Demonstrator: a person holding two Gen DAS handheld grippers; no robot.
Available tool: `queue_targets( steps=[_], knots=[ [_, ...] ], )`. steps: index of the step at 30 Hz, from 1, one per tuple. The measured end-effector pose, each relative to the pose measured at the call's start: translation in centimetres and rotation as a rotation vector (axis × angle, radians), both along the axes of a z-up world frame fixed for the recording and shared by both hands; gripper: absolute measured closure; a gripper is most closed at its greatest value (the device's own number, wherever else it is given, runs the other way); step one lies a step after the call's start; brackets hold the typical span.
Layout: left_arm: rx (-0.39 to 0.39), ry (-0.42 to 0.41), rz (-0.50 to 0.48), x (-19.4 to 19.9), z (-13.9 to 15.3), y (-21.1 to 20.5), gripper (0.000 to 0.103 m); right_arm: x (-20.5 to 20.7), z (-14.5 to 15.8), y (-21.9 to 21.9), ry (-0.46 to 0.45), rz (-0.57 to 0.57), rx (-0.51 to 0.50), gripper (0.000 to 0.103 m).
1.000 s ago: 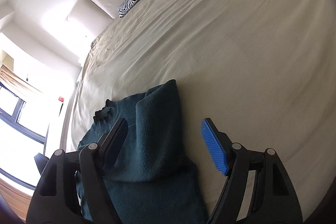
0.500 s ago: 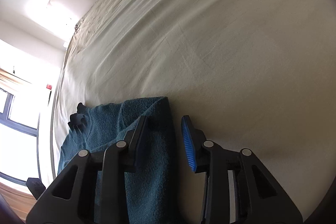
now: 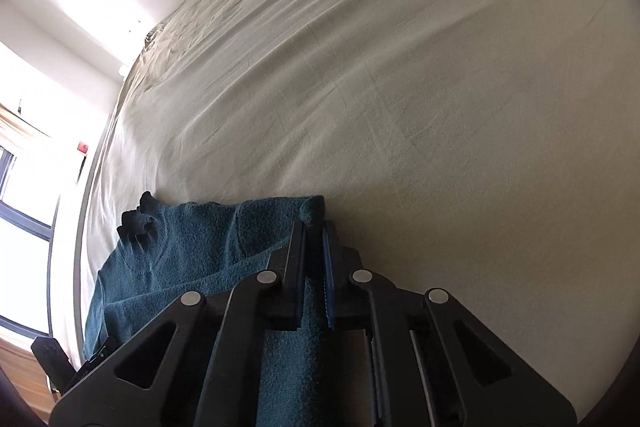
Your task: Fold small clothes
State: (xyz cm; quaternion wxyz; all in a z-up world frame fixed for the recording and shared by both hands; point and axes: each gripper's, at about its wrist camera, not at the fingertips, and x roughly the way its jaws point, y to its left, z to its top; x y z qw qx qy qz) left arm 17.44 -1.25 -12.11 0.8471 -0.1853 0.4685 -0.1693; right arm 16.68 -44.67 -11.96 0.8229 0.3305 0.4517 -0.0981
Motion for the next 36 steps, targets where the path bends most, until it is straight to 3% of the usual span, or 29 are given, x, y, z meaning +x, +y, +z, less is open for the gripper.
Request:
queue_targets(
  steps=[7,14,19,22,26,30,36],
  knots=[
    [0.005,0.006,-0.007,0.4,-0.5,-0.1,0.098,-0.1,-1.3,0.0,0.007,-0.012,-0.021,0.097],
    [-0.039,-0.006,-0.001,0.0,0.5,0.7,0.098,-2.1,-0.5,-1.9,-0.041,-0.075,0.116,0.092],
    [0.003,-0.079,0.006,-0.8,2.5,0.5,0.095,-4.5,3.0,0.1,-0.064,-0.012,-0.008,0.091],
    [0.025,-0.093,-0.039,-1.0,2.6,-1.0,0.094,-5.4,3.8,1.9,-0.074,0.042,0.006,0.091],
    [0.104,-0.07,-0.099,-1.1,1.1,-3.3,0.09,-5.1,2.2,3.9,-0.007,0.093,-0.007,0.091],
    [0.112,-0.052,-0.117,-1.0,-0.2,-2.8,0.09,-4.9,-0.4,4.0,0.04,0.104,-0.01,0.092],
    [0.081,-0.047,-0.105,-0.8,0.0,-2.1,0.088,-7.0,2.3,5.2,-0.004,0.085,-0.053,0.092]
  ],
)
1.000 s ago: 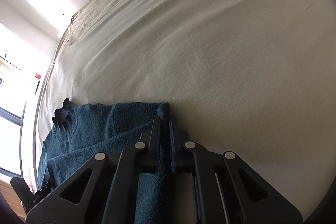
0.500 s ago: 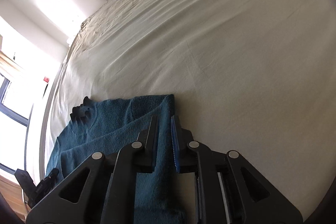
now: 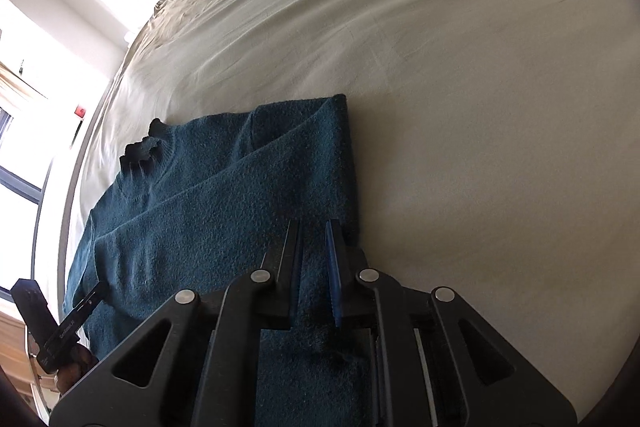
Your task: Fold small clothes
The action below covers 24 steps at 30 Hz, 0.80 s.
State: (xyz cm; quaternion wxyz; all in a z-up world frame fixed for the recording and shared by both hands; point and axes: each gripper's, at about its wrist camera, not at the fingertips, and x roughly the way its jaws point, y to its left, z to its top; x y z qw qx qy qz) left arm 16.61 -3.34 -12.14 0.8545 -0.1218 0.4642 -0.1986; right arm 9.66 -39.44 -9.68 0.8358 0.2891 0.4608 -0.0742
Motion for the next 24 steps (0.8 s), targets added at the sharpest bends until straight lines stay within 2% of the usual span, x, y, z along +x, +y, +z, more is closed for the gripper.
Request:
queue_targets(
  steps=[3,6,8,9,11,13,15,16,17,19,21,24],
  knots=[
    [-0.019,-0.004,-0.002,-0.3,0.1,0.1,0.078,-1.5,0.9,1.2,-0.04,0.009,0.017,0.092],
    [-0.016,-0.004,-0.009,-0.5,0.4,-0.2,0.07,-1.9,-1.5,2.5,0.04,0.04,0.013,0.092],
    [-0.026,-0.008,-0.008,-0.9,1.1,0.2,0.057,-2.4,-2.3,2.6,0.013,0.043,0.021,0.092],
    [-0.027,-0.016,0.003,-1.3,1.6,0.8,0.052,-2.7,-2.0,2.5,0.004,0.028,0.027,0.092],
    [-0.032,-0.046,0.059,-2.2,2.8,2.6,0.029,-3.4,-0.4,2.5,-0.037,-0.008,0.015,0.091],
    [-0.082,-0.068,0.124,-3.4,3.8,5.7,0.023,-4.2,2.0,3.6,-0.102,-0.008,-0.05,0.09],
    [-0.122,-0.067,0.184,-4.5,4.2,9.1,0.022,-4.8,4.5,5.5,-0.17,0.008,-0.121,0.081],
    [-0.138,-0.061,0.22,-5.0,4.2,11.0,0.022,-5.2,5.8,6.7,-0.201,0.011,-0.16,0.068],
    [-0.159,-0.053,0.262,-5.7,4.2,13.2,0.022,-5.7,6.8,8.2,-0.228,0.006,-0.204,0.048],
    [-0.214,-0.022,0.358,-7.2,3.6,18.0,0.022,-6.6,8.7,11.3,-0.295,0.005,-0.281,0.032],
    [-0.261,0.016,0.472,-8.7,2.7,23.2,0.023,-7.1,9.9,14.5,-0.344,0.056,-0.311,0.028],
    [-0.319,0.035,0.633,-10.9,1.9,30.2,0.024,-7.0,10.2,18.4,-0.354,0.12,-0.237,0.028]
  ],
)
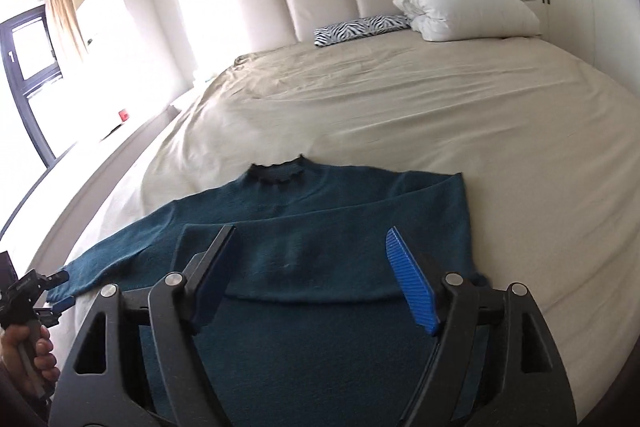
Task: Fold small clothes
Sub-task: 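Grasp the other sleeve with the left gripper and lift it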
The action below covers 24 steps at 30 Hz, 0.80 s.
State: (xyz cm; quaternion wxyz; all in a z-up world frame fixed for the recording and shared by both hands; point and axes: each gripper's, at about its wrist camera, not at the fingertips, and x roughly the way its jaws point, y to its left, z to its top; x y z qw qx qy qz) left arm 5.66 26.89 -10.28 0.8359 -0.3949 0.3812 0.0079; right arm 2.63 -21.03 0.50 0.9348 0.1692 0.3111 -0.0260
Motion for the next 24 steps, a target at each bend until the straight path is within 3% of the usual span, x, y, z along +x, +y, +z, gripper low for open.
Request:
queue_targets(
  steps=[6,9,15,18,20,22,24],
  knots=[
    [-0.138,0.007,0.226,-2.8,-1.2,9.1,0.024,1.2,-0.2,8.0,0.027,0.133,0.067,0.028],
    [-0.223,-0.004,0.291,-3.1,-1.9,11.2,0.024,1.3,-0.1,11.1,0.033,0.187,0.087,0.028],
    [-0.304,-0.005,0.415,-1.2,-3.3,14.1,0.028,1.1,0.0,14.4,0.04,0.237,0.123,0.028],
    [-0.317,0.01,0.426,0.4,-3.5,14.7,0.044,0.8,-0.1,14.7,0.037,0.238,0.132,0.028],
    [-0.324,0.036,0.426,1.2,-3.9,14.9,0.07,0.9,-0.4,14.4,0.045,0.231,0.141,0.028],
    [-0.337,0.057,0.43,1.5,-4.3,15.0,0.081,1.3,-0.8,13.8,0.057,0.224,0.154,0.028],
    [-0.317,0.054,0.427,1.6,-4.0,14.5,0.085,1.4,-1.3,13.4,0.066,0.216,0.167,0.028]
  ],
)
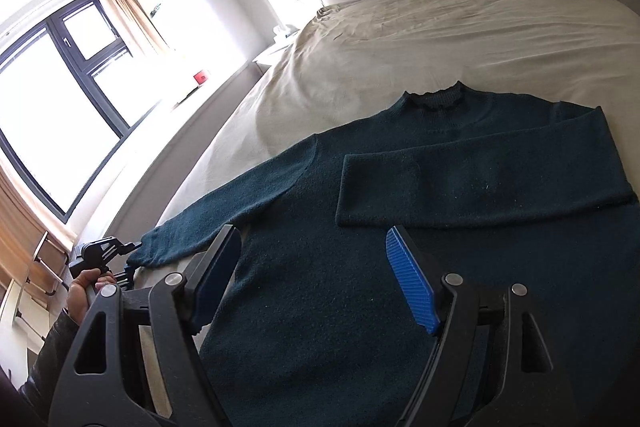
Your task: Fold small clothes
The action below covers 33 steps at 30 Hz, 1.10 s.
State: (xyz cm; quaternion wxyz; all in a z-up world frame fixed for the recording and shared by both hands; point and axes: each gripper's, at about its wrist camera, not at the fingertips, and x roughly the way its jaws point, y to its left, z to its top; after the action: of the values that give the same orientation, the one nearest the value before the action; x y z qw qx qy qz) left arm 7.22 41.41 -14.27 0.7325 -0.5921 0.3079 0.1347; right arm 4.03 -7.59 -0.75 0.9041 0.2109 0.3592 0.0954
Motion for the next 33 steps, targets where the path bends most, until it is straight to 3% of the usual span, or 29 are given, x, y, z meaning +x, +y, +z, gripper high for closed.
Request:
queue_targets(
  steps=[2,7,12,16,21,24,29,33],
  knots=[
    [0.043,0.0,-0.014,0.7,0.8,-0.7,0.092,0.2,-0.4,-0.4,0.007,-0.004,0.005,0.028],
    [0.14,-0.032,-0.091,1.7,3.4,-2.8,0.094,0.1,-1.2,-1.1,0.021,-0.007,0.022,0.028],
    [0.262,-0.099,-0.291,3.9,7.2,-9.7,0.094,0.2,-2.3,-2.5,0.046,-0.032,0.062,0.028],
    [0.429,-0.139,-0.523,4.8,9.4,-19.1,0.094,0.3,-3.2,-4.1,0.07,-0.048,0.118,0.028],
    [0.6,-0.162,-0.778,2.8,8.5,-31.2,0.094,1.2,-5.1,-6.5,0.137,-0.062,0.247,0.029],
    [0.684,-0.161,-0.858,2.0,7.1,-35.9,0.094,2.3,-6.6,-7.5,0.188,-0.054,0.35,0.032],
    [0.835,-0.156,-0.919,0.2,5.5,-39.0,0.094,5.4,-9.3,-7.4,0.291,0.007,0.538,0.038],
    [0.899,-0.164,-0.929,-0.2,5.5,-39.0,0.094,8.5,-10.2,-5.7,0.335,0.079,0.603,0.038]
  ],
)
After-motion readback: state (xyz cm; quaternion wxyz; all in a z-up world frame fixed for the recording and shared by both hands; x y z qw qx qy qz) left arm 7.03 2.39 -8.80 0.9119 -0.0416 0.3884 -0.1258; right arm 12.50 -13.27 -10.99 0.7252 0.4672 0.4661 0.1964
